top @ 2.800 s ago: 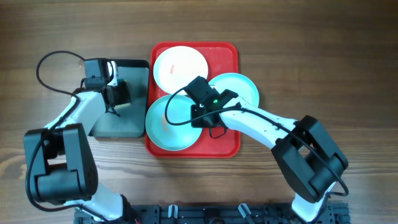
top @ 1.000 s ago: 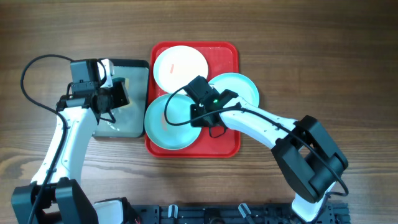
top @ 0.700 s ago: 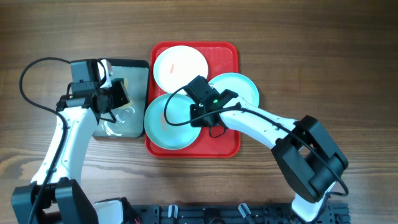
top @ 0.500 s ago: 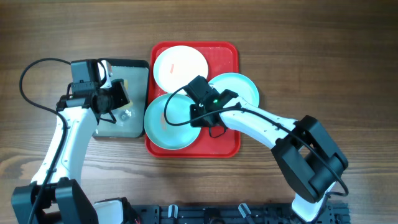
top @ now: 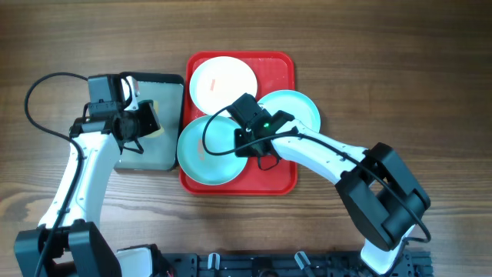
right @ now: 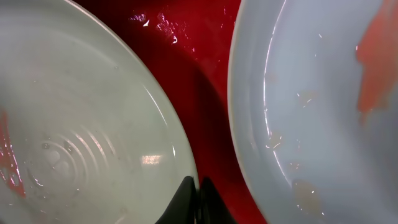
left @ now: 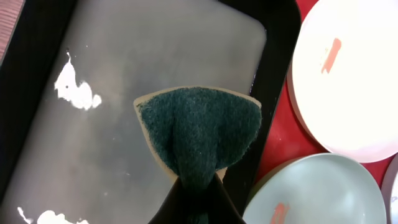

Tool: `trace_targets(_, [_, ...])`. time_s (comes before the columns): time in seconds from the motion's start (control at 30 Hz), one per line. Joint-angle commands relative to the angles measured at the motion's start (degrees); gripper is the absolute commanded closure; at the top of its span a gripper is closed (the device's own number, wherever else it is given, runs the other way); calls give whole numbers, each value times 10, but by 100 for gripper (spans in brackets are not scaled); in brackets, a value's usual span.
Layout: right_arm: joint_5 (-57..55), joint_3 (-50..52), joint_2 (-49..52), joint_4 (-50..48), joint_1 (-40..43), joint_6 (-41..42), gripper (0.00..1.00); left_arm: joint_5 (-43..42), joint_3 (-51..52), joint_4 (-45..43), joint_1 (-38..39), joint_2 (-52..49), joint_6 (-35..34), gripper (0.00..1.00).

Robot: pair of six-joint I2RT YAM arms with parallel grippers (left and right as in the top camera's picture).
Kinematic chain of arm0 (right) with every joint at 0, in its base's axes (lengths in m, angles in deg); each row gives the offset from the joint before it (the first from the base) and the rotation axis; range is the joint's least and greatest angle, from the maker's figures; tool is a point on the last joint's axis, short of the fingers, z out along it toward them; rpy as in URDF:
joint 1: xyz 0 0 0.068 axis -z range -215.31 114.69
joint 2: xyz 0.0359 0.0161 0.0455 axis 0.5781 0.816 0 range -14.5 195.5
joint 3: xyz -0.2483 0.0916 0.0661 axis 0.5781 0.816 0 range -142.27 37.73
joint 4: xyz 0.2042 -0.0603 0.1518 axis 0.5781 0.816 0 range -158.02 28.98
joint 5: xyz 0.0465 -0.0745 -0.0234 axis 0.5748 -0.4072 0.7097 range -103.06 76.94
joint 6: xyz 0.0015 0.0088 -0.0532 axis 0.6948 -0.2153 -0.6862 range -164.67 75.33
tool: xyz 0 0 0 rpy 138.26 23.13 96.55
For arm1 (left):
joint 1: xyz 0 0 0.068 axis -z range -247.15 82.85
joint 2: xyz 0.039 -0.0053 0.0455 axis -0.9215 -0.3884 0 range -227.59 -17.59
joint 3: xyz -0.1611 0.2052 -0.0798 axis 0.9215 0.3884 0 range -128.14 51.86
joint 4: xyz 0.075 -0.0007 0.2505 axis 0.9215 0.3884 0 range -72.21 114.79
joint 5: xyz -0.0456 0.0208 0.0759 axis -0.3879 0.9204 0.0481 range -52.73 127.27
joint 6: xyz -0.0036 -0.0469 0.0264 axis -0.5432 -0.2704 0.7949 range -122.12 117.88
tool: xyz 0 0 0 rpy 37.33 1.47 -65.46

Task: Clean dirty plates on tray and stack at the side
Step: 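Lift the sponge with the left gripper and move it toward the plate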

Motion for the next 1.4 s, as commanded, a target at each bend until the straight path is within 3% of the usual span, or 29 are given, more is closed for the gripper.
trace_targets(0.0, [10,1,12,-5,-2,-8,96,5,1,-5,-1,2,13,96])
trace_targets(0.37, [9,1,12,-8,-2,-8,96,-33,1,0,11,2,13,96])
trace_targets(0.6, [9,1,12,-9,-2,-7,95,-10,1,14,15,2,12,96])
trace_targets(1.03, [-11,-32,2,63,-2,7,96,63,1,-21,127,10,11,96])
trace_targets(1.37, [-30,-34,2,81,17,7,96,59,1,7,184,10,-13,96])
